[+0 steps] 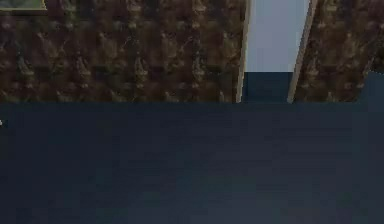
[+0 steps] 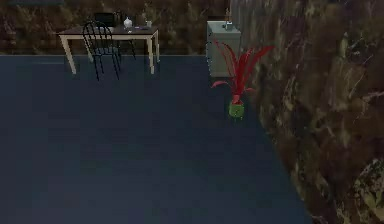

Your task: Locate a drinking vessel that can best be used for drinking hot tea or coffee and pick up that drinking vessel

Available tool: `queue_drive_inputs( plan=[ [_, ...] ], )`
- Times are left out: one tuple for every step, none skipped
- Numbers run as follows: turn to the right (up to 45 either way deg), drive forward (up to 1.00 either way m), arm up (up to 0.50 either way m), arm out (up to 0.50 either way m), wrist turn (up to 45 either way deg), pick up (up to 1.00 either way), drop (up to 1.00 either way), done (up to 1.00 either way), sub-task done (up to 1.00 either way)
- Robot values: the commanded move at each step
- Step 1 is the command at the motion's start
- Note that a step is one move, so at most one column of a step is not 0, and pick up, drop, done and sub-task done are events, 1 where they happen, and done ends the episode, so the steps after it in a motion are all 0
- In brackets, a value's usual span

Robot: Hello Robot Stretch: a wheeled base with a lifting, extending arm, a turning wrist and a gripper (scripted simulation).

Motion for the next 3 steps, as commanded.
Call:
queue_drive_inputs(
  plan=[
    [45.0, 0.00, 0.00, 0.00, 0.0, 0.00, 0.00, 0.00, 0.00],
    [39.0, 0.00, 0.00, 0.00, 0.0, 0.00, 0.00, 0.00, 0.00],
    [0.0, 1.00, 0.00, 0.00, 0.0, 0.00, 0.00, 0.00, 0.00]
  ],
)
